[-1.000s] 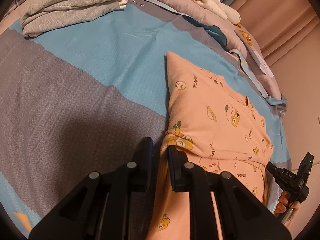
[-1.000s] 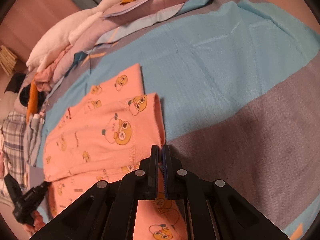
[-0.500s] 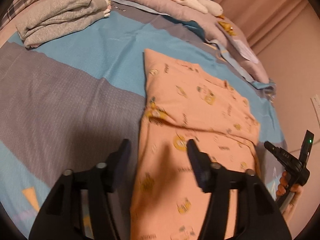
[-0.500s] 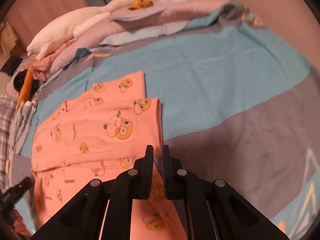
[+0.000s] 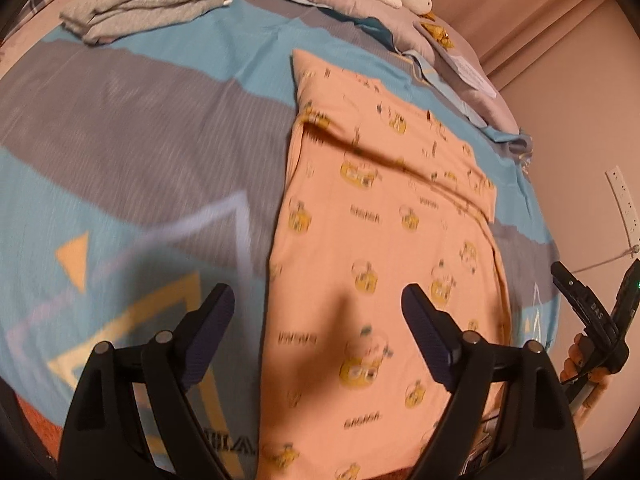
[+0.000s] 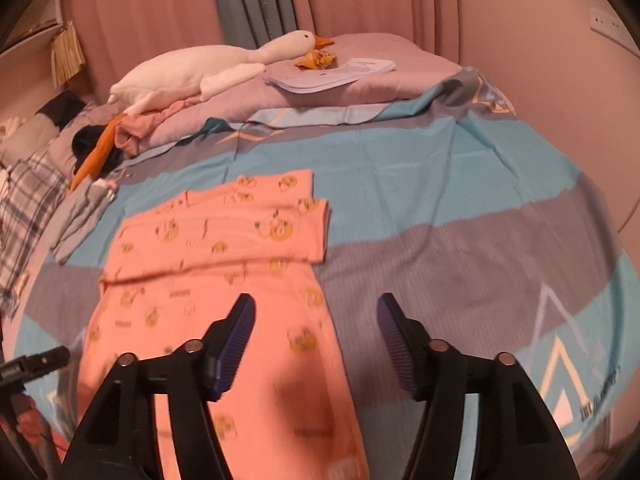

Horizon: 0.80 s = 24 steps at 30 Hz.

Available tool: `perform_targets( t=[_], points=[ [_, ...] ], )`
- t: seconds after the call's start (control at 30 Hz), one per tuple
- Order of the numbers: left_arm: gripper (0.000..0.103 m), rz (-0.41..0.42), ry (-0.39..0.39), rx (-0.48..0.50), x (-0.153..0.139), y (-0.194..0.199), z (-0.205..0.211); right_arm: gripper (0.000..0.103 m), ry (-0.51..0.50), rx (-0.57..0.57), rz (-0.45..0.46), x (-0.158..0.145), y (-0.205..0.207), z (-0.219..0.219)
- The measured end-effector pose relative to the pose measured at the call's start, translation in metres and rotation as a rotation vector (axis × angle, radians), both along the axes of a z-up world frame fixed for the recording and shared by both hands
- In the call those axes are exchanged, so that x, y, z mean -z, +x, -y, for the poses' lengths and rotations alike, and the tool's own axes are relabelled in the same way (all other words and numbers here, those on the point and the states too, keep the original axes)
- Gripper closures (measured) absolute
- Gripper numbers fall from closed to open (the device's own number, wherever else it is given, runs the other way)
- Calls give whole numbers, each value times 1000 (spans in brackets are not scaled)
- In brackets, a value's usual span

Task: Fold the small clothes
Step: 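Move both grippers to the onesie's hem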

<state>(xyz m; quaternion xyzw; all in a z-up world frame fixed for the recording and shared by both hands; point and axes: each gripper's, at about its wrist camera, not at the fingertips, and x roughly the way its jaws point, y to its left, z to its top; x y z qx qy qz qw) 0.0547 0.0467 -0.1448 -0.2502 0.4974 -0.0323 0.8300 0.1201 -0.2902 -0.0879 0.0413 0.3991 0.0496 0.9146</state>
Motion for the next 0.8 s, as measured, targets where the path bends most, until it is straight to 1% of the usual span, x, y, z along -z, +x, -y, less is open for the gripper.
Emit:
perform_targets(
  t=[0.17, 0.3, 0.33, 0.43, 0.53, 0.6, 0.73, 0.8],
  points=[
    [18, -31, 0, 21, 8, -20, 5, 36, -12, -20, -68, 19, -28, 5],
    [19, -76, -33, 44, 18, -34, 10, 36, -13, -15, -139, 39, -47, 12],
    [19, -79, -30, 53, 19, -37, 12, 36, -13, -10, -152, 43, -51, 14],
    [23, -75, -17, 74, 20, -45, 18, 36, -7, 6, -193, 54, -62, 20],
    [27, -75, -36, 91, 23, -53, 21, 36, 7, 18, -220, 61, -73, 26],
    [28, -80, -59, 98, 26, -58, 23, 36, 9, 26, -232, 65, -80, 29],
    [32, -73, -44, 107, 29, -67, 28, 36, 19, 22, -247, 74, -92, 34],
    [33, -75, -55, 107, 30, -71, 29, 36, 19, 20, -259, 80, -97, 35]
  ],
)
